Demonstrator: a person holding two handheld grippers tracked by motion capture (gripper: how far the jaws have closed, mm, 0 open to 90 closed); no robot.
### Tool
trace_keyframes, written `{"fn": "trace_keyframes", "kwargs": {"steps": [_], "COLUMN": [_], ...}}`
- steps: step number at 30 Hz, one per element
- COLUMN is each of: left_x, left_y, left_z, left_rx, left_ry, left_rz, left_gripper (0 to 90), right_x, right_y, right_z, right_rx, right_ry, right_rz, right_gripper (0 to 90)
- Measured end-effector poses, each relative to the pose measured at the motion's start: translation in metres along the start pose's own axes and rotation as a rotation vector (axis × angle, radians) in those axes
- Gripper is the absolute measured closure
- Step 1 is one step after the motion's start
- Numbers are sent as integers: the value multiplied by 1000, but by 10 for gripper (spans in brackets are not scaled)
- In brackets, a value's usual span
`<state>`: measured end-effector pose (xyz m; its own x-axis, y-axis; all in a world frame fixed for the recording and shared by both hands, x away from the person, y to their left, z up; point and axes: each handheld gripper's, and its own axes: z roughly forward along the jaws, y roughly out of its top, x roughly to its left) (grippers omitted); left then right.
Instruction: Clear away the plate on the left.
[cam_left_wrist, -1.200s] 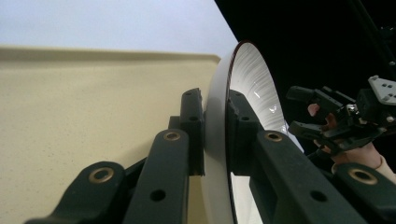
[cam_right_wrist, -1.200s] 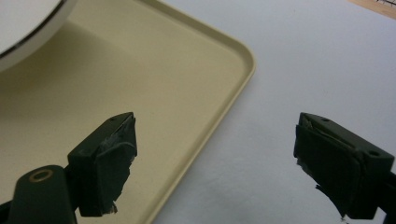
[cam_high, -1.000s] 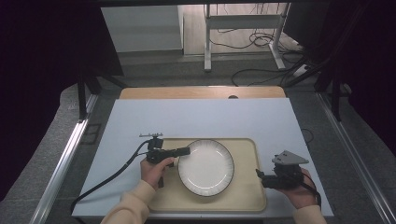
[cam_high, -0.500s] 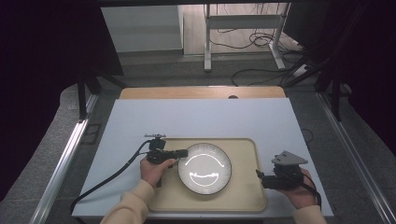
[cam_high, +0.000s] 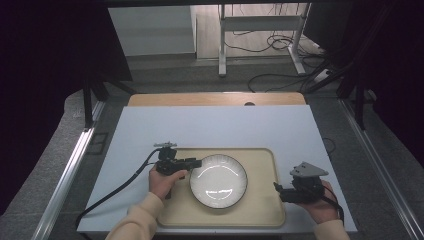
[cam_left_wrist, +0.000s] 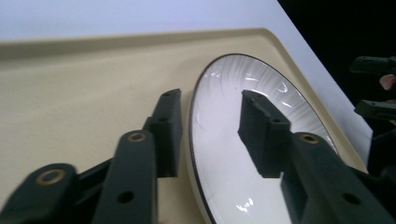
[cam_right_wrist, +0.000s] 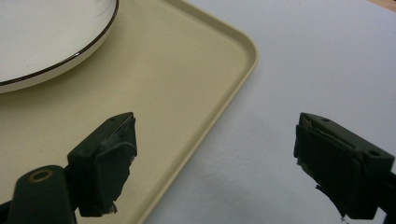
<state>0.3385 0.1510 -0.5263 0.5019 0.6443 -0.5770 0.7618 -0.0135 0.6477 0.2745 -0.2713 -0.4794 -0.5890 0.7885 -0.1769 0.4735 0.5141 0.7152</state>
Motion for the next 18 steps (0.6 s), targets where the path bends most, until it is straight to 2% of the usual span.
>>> {"fn": "trace_keyframes", "kwargs": {"steps": [3, 6, 9, 12, 14, 16, 18], "left_x": [1, 0, -2, -5, -8, -10, -11], "left_y": [2, 3, 6, 8, 7, 7, 9], "left_z": [-2, -4, -9, -16, -20, -25, -28], "left_rx": [-4, 0, -12, -20, -14, -19, -28], "left_ry": [5, 25, 44, 38, 74, 115, 119], "left_rz": [8, 33, 19, 26, 60, 94, 99], "left_gripper": [532, 503, 474, 434, 391, 391, 386], "right_x": [0, 2, 4, 5, 6, 6, 5], "right_y": [1, 2, 2, -1, -1, -2, -4], "right_z": [0, 1, 1, 0, -1, -1, -2], "right_rx": [-4, -12, -9, -11, -13, -11, -5], "right_ry": [6, 17, 27, 33, 39, 39, 37], "right_rz": [7, 9, -1, 9, 10, 0, -4], "right_gripper": [139, 139, 139, 139, 139, 139, 139]}}
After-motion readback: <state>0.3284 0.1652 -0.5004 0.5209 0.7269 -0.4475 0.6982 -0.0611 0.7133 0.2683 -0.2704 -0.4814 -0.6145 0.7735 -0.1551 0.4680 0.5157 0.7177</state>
